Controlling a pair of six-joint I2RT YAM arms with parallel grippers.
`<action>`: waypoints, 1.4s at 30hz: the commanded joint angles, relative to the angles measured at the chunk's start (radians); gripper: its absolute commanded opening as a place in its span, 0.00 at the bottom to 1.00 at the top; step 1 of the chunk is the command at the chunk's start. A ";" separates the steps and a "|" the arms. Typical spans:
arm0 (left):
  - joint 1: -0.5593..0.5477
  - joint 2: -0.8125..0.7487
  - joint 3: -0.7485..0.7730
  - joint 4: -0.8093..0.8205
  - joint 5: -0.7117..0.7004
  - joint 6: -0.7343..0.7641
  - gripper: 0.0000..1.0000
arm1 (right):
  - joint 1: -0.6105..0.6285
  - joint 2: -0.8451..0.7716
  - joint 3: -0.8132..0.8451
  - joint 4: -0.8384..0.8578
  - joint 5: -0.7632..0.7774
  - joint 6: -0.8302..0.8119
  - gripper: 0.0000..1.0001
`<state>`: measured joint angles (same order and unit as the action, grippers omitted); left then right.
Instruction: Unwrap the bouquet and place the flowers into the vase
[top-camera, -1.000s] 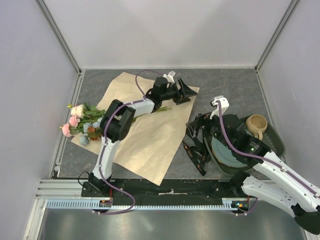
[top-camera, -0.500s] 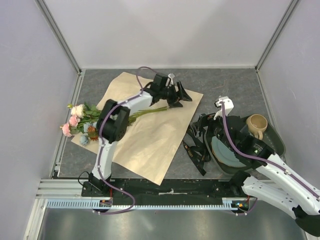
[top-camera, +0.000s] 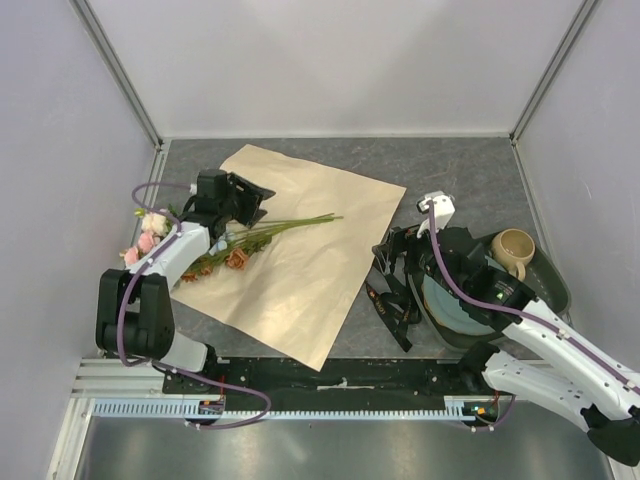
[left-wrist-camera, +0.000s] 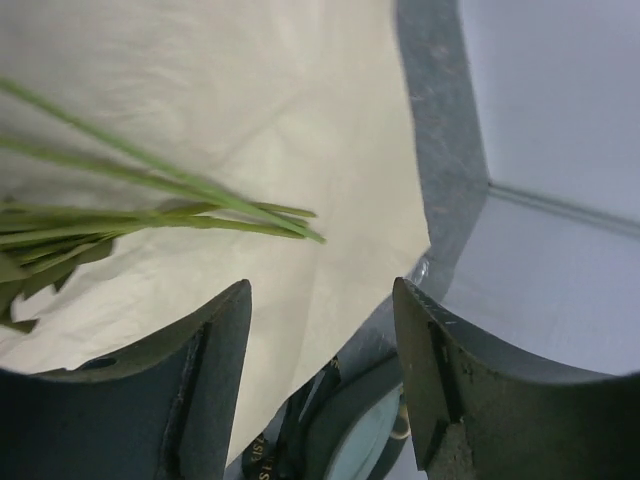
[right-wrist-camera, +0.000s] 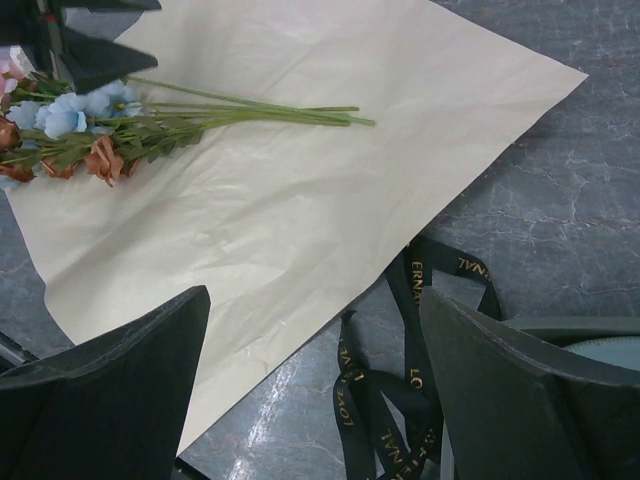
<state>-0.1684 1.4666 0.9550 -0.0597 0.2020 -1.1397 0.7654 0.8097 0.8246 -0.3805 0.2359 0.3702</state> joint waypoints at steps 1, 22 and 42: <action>0.040 0.020 -0.036 0.012 -0.084 -0.274 0.66 | -0.001 -0.018 0.007 0.041 -0.012 0.004 0.93; 0.101 0.159 -0.025 -0.106 -0.374 -0.517 0.43 | -0.002 -0.064 -0.001 0.000 0.023 -0.010 0.93; 0.112 0.305 0.048 -0.140 -0.423 -0.502 0.33 | 0.000 -0.049 0.005 -0.005 0.040 -0.027 0.93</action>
<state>-0.0620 1.7405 0.9562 -0.1890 -0.1562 -1.6196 0.7654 0.7616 0.8242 -0.3836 0.2581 0.3584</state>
